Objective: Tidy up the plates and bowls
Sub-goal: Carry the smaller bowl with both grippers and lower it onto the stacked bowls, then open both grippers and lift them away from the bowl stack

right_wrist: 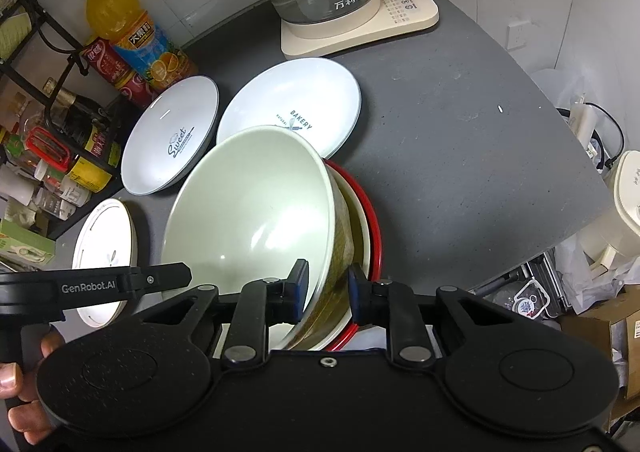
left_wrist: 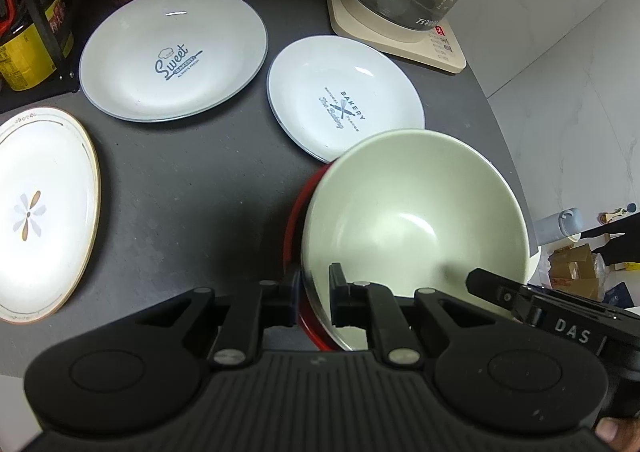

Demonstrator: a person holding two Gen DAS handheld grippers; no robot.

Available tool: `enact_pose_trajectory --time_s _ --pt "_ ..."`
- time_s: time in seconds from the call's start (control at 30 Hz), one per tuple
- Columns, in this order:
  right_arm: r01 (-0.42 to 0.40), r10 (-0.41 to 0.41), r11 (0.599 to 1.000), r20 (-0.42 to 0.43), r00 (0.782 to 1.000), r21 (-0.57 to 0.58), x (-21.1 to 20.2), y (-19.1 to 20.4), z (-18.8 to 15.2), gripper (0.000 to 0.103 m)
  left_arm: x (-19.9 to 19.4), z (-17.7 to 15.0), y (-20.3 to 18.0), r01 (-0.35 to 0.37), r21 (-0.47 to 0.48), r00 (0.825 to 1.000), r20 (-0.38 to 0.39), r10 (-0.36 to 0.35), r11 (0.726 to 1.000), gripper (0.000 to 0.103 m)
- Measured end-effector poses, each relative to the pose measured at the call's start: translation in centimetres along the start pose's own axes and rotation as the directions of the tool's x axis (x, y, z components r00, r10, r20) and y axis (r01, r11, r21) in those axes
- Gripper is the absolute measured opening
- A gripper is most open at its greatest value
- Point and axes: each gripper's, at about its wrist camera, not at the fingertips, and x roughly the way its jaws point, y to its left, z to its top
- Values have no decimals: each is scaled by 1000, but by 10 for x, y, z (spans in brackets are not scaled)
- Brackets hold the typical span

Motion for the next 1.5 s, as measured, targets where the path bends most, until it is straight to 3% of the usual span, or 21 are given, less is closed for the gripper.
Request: enact_pose_trajectory --time_s 0.3,0.47,0.97,1.07,1.13,1.2,1.27,1.37,1.5 --pt "-6 5 1000 29 1000 17 -11 -8 2 25 2 3 4 -13 -7 1000 4 13 1000 12" --pt "-20 18 999 59 998 30 -15 -15 5 8 0 3 3 -13 -14 1000 10 13 1000 12" --pt "-23 23 1000 16 1000 18 -9 -16 -2 9 -26 -10 9 18 -78 997 77 -11 997 13" --pt "-41 41 998 10 999 37 -13 -18 -4 9 -34 -15 12 17 -98 994 111 -6 995 20" --pt "-54 53 998 23 998 36 -20 -19 -6 11 -42 -21 13 9 -106 991 135 6 994 30" --pt "-71 70 997 37 997 36 -27 -20 -7 12 -50 -27 15 -10 -116 987 156 28 993 48" --pt "-92 90 995 50 995 34 -34 -20 -7 14 -57 -34 18 -29 -126 984 173 51 992 56" --pt "-93 92 995 68 993 23 -39 -19 -8 23 -69 -46 25 -46 -154 978 193 75 987 63" --pt "-119 116 992 75 990 30 -41 -20 -12 26 -81 -62 38 -69 -188 973 204 108 980 65"
